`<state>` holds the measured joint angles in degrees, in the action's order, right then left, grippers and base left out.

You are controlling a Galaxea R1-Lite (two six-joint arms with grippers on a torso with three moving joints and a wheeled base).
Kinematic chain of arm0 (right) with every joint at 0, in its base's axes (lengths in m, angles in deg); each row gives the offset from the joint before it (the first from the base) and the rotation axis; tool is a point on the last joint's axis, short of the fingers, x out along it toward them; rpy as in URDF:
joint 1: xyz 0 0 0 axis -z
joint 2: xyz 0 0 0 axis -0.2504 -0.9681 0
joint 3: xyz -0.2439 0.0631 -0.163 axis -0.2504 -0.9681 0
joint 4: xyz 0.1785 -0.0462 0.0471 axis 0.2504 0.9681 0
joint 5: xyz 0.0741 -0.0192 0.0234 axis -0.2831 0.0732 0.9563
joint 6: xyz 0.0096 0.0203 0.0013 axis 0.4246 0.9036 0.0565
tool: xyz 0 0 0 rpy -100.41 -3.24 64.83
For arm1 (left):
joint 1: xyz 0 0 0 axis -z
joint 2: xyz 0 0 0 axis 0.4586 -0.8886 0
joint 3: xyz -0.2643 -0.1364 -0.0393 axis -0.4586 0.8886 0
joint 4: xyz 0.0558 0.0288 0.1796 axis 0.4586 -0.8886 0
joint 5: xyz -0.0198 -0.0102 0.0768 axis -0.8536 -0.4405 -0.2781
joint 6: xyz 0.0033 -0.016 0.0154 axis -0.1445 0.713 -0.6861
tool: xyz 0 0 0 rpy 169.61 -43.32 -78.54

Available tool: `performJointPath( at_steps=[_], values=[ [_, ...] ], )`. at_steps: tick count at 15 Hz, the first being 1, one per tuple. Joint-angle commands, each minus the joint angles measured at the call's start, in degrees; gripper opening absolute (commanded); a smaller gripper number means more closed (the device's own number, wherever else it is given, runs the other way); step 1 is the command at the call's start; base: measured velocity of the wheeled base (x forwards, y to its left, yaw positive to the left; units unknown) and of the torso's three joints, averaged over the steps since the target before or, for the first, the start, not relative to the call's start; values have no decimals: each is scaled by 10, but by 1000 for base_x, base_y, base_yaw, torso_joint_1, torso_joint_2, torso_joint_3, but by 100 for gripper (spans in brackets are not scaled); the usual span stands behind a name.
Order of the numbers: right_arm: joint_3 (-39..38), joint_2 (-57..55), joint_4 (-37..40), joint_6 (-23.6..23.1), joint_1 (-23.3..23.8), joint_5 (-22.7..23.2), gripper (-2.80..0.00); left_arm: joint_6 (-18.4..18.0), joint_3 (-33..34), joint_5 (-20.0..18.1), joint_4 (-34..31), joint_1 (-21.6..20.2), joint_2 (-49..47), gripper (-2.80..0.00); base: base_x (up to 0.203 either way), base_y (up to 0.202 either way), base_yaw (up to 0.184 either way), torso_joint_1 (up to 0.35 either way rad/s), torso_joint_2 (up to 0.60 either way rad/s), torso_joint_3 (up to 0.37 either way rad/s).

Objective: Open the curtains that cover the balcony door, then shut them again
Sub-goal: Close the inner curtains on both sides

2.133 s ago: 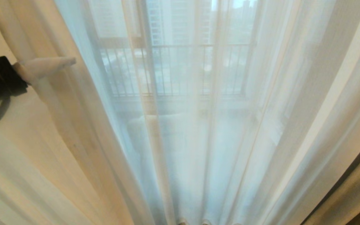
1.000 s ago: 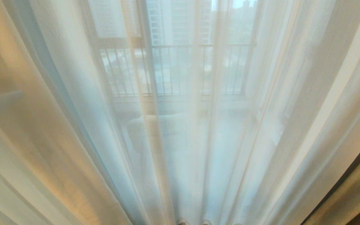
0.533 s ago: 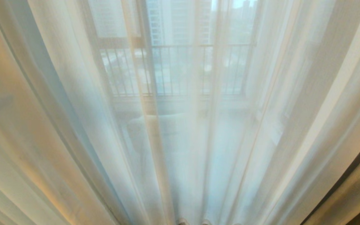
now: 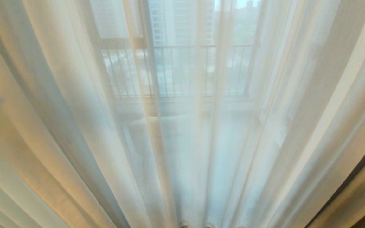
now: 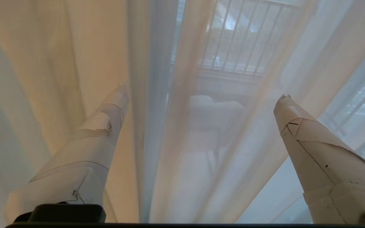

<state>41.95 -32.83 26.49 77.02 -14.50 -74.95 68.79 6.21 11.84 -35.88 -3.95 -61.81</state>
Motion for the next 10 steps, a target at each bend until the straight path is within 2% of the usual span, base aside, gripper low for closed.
performJointPath(
  at_steps=[1, 2, 7, 10],
  values=[
    [0, -1, 0, -1, 0, 1, -280, 1, 24, -3, 2, 0, 22, 0, 0, 0, 0, 0, 0, 0],
    [0, -1, 0, -1, 0, 1, -280, 1, 33, -5, 4, 0, 31, -280, 0, 0, 0, 0, 0, 0],
    [0, -1, 0, -1, 0, 1, -280, 1, 62, -14, -2, 6, 61, -280, 0, 0, 0, 0, 0, 0],
    [0, -1, 0, -1, 0, 1, -280, 1, 108, -14, -3, 16, 86, -280, 0, 0, 0, 0, 0, 0]
  ],
)
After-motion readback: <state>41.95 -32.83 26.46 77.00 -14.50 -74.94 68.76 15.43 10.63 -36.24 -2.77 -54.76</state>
